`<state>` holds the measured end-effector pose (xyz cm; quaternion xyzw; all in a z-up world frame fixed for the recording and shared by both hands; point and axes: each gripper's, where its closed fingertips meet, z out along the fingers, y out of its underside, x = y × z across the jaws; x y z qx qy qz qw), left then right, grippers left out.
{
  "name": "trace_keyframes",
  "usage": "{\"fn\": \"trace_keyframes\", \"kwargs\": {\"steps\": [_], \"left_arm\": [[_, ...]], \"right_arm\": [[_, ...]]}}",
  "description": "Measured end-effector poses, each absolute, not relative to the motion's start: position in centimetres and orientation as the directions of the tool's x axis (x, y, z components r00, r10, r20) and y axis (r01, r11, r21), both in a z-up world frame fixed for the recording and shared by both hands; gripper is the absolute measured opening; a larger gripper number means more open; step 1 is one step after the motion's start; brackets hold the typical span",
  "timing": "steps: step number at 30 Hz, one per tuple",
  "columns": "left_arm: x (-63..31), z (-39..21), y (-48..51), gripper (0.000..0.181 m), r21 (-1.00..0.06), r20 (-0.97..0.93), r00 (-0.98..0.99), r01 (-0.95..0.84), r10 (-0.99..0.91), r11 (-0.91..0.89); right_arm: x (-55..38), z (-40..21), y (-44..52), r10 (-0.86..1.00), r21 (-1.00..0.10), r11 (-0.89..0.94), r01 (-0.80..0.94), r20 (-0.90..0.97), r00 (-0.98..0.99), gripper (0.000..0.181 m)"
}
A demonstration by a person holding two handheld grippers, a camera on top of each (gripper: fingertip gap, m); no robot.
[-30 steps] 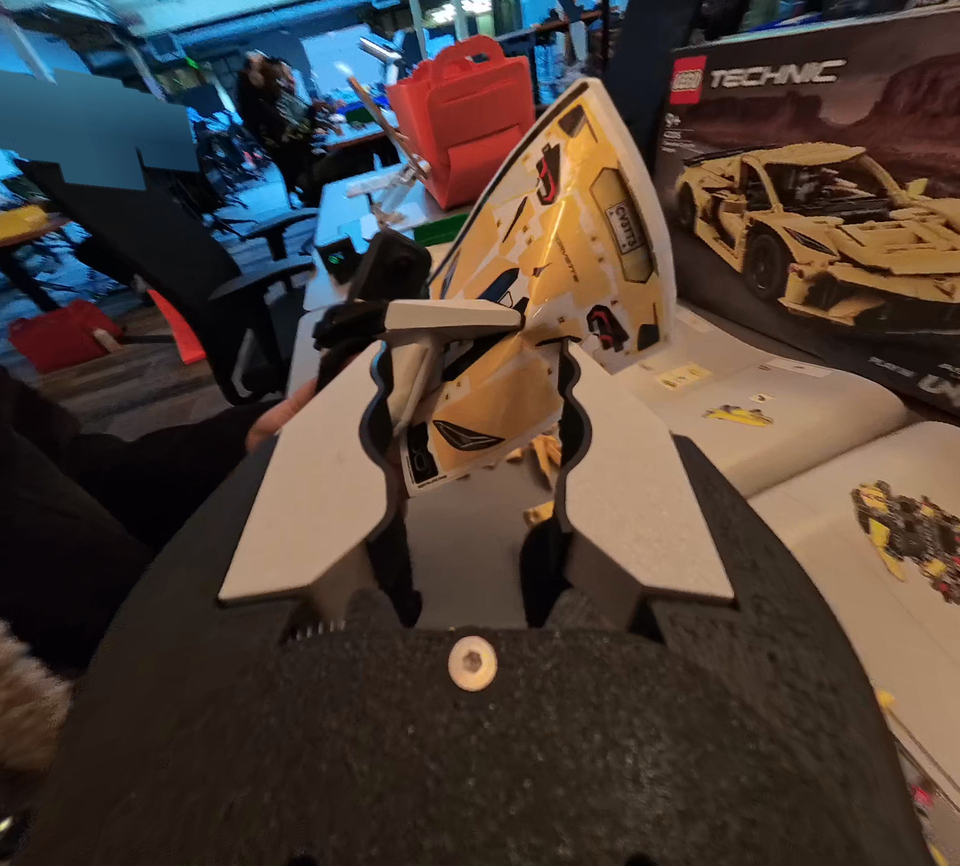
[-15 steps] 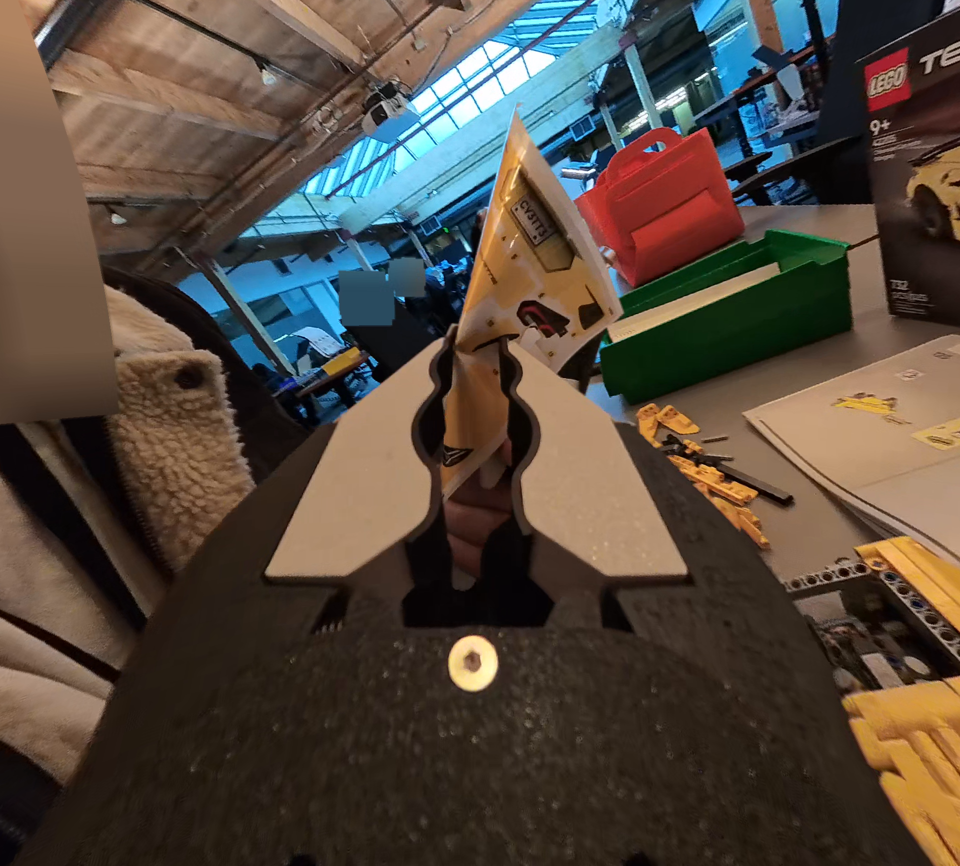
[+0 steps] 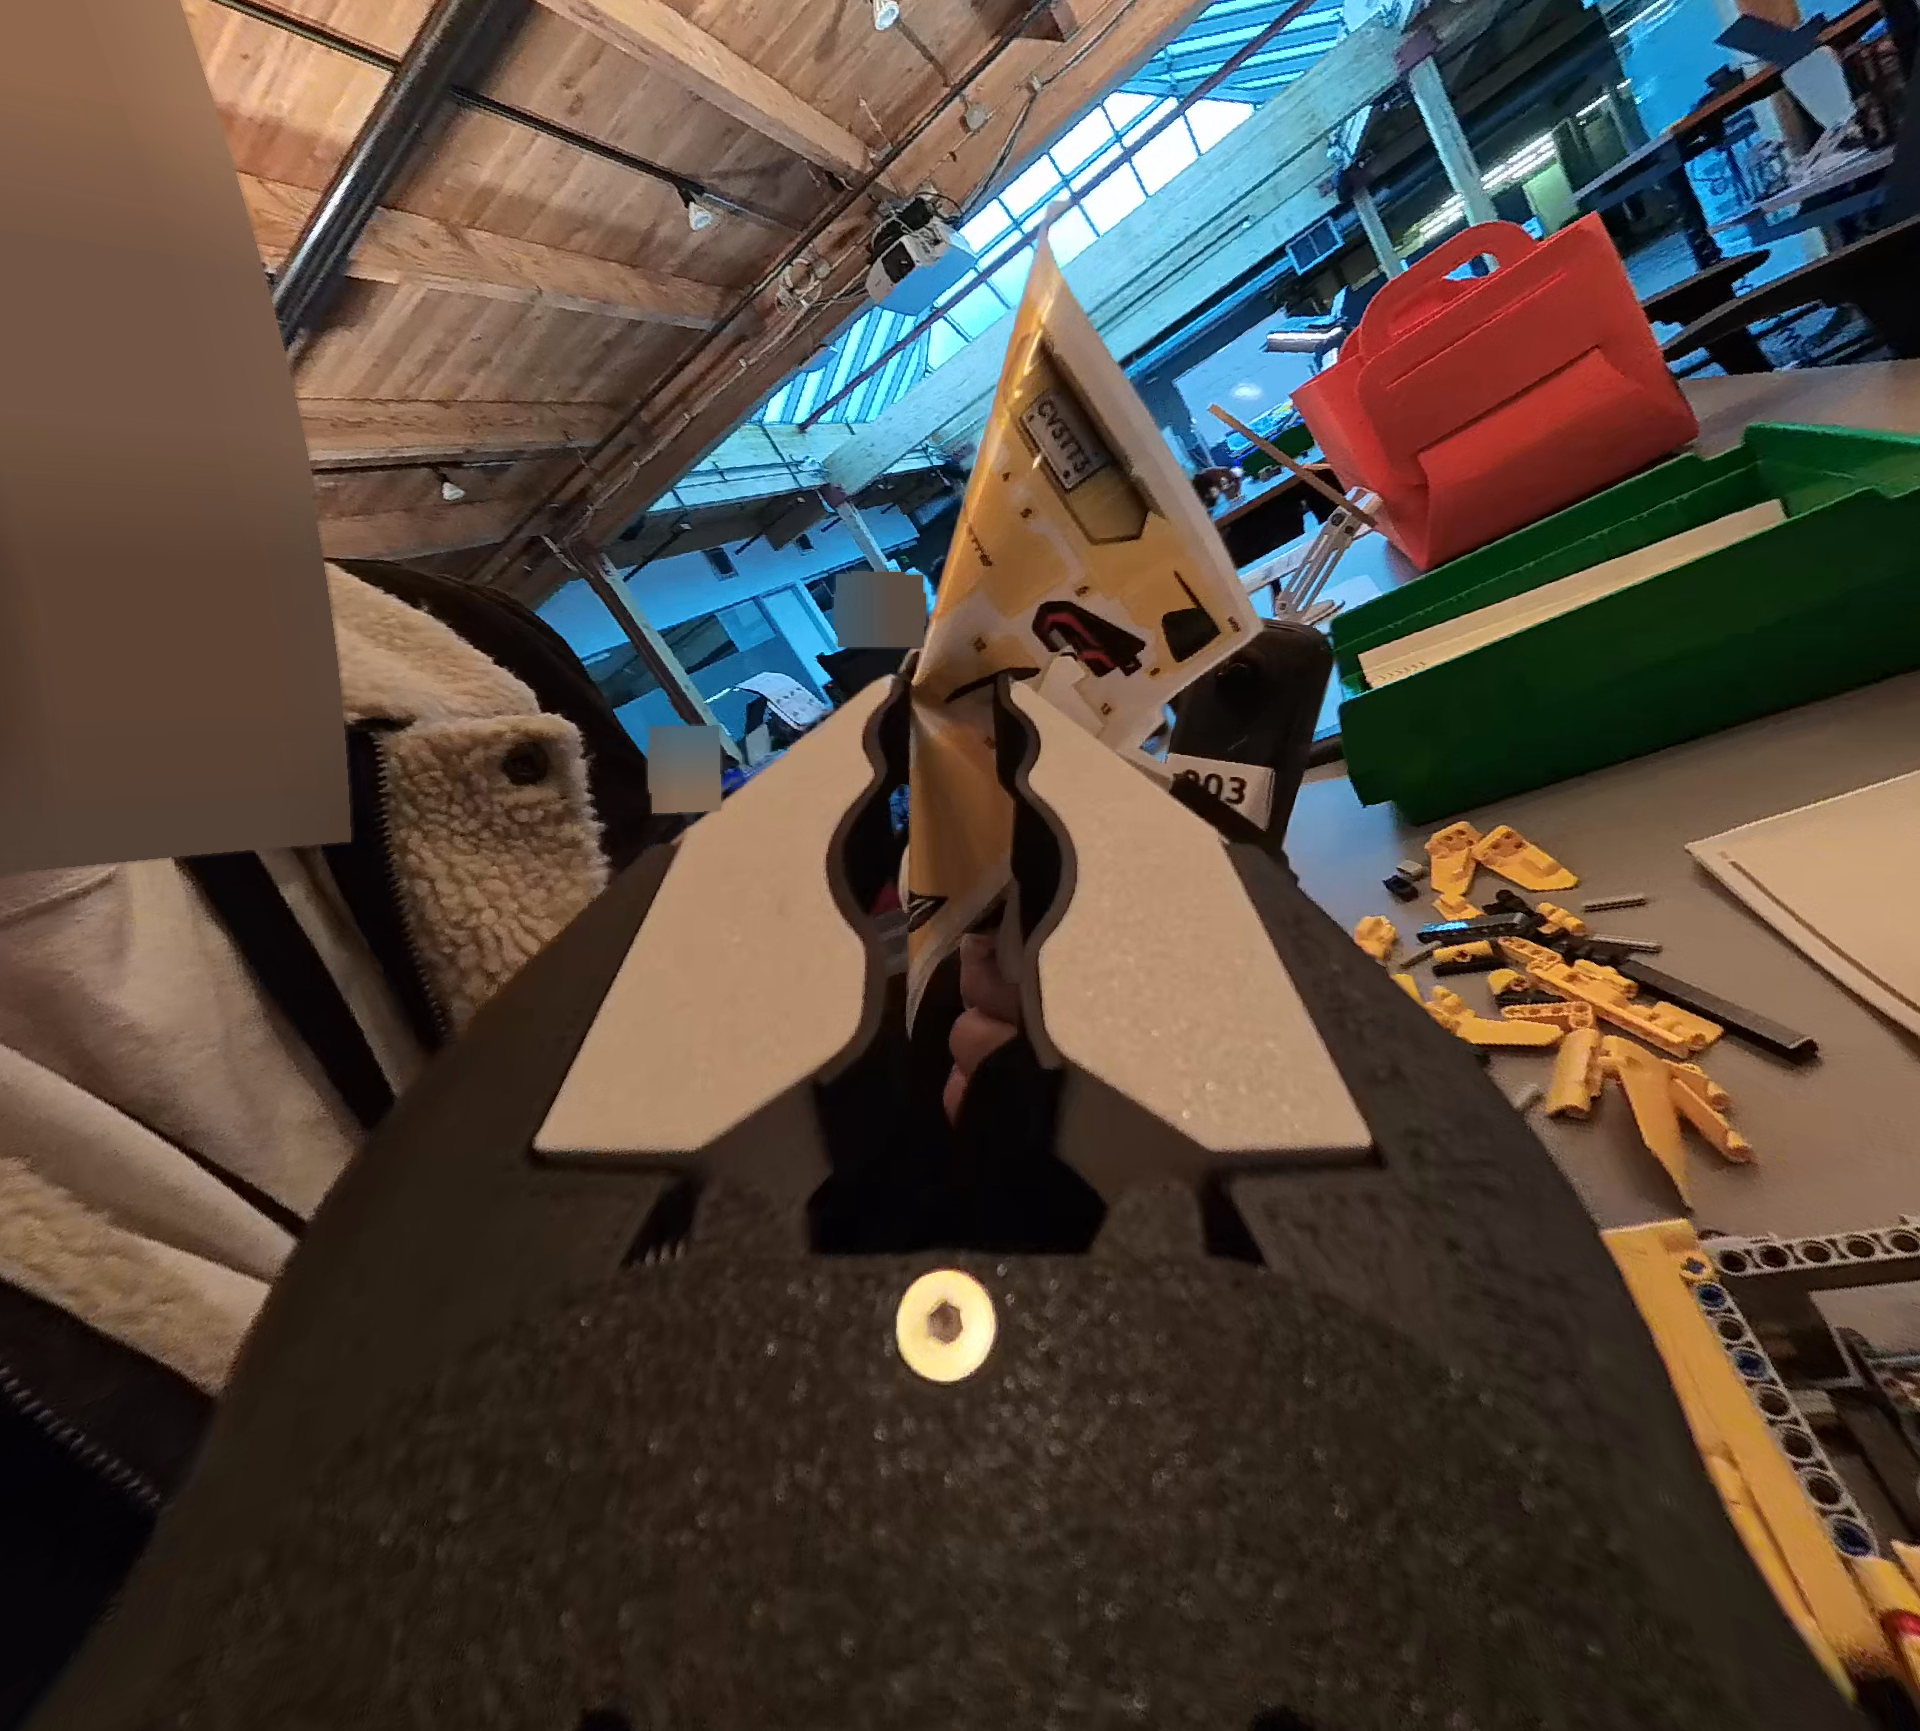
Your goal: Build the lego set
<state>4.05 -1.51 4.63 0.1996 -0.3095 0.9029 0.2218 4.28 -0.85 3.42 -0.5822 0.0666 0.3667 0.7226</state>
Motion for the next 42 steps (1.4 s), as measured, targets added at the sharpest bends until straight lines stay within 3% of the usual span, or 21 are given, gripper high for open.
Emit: {"fn": "trace_keyframes", "kwargs": {"steps": [1, 20, 35, 42], "left_arm": [[4.0, 4.7, -1.5, 0.0, -0.471, 0.494, -0.823, -0.524, 0.28, -0.709], [3.4, 4.5, -1.6, 0.0, -0.558, 0.48, -0.854, -0.473, 0.2, -0.681], [4.2, 3.8, 0.2, 0.0, -0.52, 0.521, -0.841, -0.447, 0.144, -0.728], [4.5, 3.8, 0.4, 0.0, -0.478, 0.529, -0.828, -0.47, 0.185, -0.742]], "right_arm": [[4.2, 3.5, -0.9, 0.465, -0.785, 0.048, -0.618, -0.53, 0.709, 0.014], [4.1, 3.4, -0.8, 0.534, -0.73, 0.022, -0.683, -0.569, 0.625, 0.005], [5.1, 2.7, -0.4, 0.387, -0.79, 0.049, -0.611, -0.549, 0.741, 0.0], [5.0, 2.2, 0.3, 0.307, -0.841, 0.031, -0.54, -0.506, 0.806, 0.027]]}}
